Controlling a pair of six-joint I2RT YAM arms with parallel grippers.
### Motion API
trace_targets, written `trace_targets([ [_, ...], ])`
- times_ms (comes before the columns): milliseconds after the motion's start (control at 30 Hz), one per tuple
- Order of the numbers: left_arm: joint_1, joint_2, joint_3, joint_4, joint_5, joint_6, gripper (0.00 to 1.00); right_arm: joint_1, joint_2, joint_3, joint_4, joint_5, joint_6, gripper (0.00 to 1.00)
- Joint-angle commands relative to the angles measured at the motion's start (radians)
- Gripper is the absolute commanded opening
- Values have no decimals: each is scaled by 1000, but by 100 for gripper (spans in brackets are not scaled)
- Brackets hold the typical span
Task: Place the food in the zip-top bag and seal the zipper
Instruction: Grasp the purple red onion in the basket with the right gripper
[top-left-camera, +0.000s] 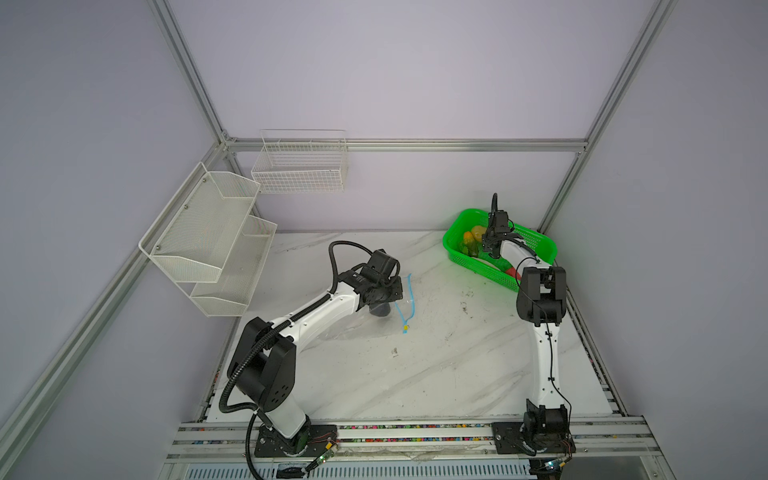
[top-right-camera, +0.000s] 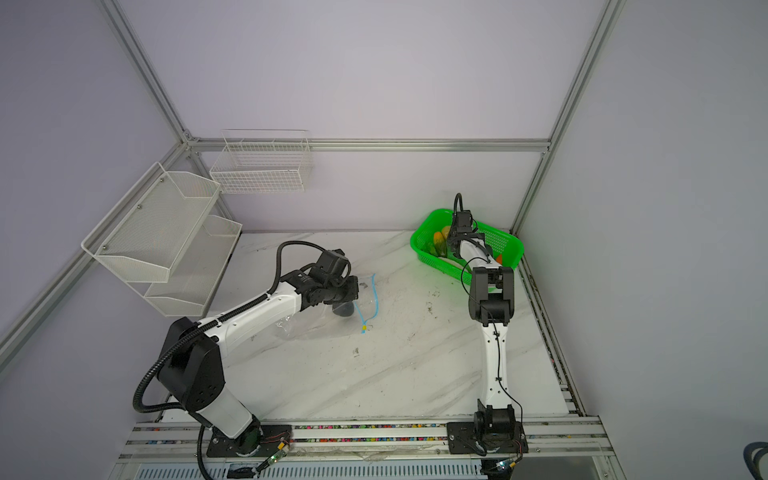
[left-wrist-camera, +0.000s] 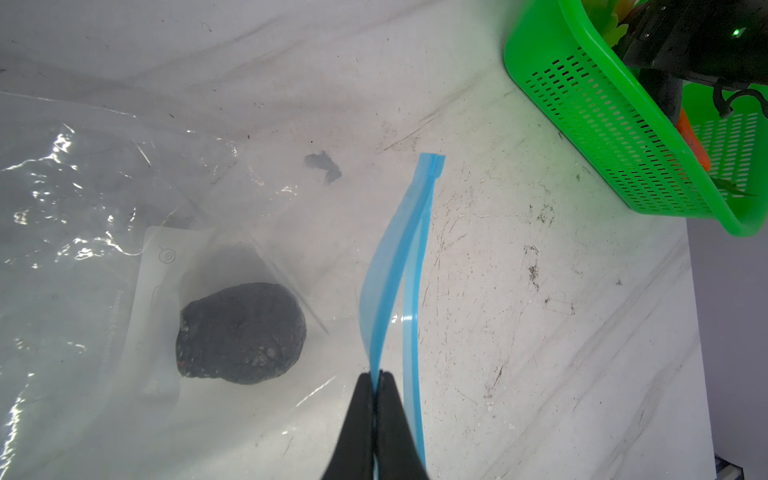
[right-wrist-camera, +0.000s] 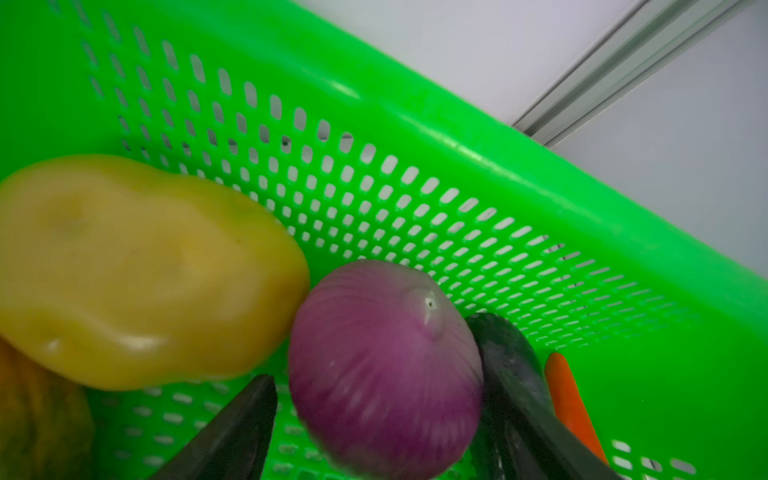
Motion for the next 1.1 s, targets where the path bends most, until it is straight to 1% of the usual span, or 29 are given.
trace_targets([
  [0,0,-3,90,9,11,14,0,-8,8,11,-27,-45,5,87],
  [100,1,-4,89,9,10,15,0,-12,10,23,-23,-58,7,86],
  [267,2,-9,86,9,8,16,0,-14,39,87,-38,-49,5,86],
  [333,2,-12,82,9,8,16,0,-15,48,104,-39,-45,5,87],
  [633,2,-26,72,9,-2,16,0,-19,83,132,-45,-60,12,87],
  [667,2,-27,71,9,-4,16,0,-19,84,132,-43,-58,11,87],
  [867,2,-28,65,9,-3,13,0,-22,93,138,-36,-47,6,76],
  [1067,2,-38,54,10,-6,8,0,-21,69,113,-14,-59,2,70],
])
